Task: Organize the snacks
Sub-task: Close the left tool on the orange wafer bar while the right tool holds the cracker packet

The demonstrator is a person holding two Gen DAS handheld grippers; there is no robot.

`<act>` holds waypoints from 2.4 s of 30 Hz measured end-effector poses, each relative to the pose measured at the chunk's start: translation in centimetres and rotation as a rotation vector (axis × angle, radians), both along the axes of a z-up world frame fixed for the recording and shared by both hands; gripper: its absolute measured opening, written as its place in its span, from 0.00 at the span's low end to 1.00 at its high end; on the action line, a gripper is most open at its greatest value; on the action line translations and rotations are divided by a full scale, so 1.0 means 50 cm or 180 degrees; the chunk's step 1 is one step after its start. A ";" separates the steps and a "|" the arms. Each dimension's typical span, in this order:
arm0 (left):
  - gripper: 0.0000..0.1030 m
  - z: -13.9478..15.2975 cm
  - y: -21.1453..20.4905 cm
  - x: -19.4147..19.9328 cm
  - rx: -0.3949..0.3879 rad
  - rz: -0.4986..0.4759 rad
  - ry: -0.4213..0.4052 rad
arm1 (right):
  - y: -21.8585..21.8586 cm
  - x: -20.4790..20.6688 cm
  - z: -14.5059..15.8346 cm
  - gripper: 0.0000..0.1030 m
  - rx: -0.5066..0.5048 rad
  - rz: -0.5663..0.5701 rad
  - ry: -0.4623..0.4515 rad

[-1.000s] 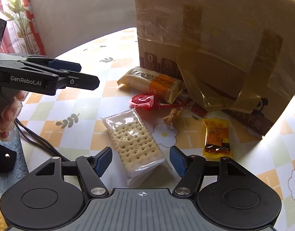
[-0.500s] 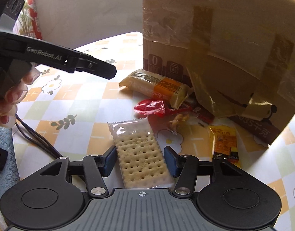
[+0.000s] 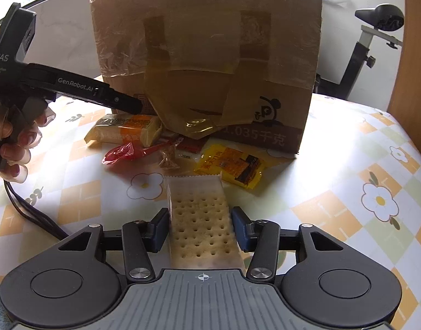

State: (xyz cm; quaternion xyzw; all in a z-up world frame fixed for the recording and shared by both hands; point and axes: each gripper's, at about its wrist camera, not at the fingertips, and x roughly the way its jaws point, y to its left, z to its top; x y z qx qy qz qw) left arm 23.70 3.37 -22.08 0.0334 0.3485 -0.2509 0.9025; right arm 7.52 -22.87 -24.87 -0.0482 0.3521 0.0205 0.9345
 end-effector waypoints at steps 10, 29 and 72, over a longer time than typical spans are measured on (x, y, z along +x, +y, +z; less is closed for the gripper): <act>0.63 -0.031 0.019 -0.001 -0.0057 0.0119 0.0203 | -0.004 -0.007 -0.003 0.44 0.0068 -0.0010 -0.0032; 0.58 -0.058 -0.012 -0.031 0.0253 0.0064 0.0246 | -0.005 -0.006 -0.003 0.44 0.0103 -0.0013 -0.0042; 0.39 -0.037 0.086 -0.227 -0.0233 0.1014 -0.0116 | 0.005 -0.007 -0.011 0.44 -0.0052 -0.0003 -0.0052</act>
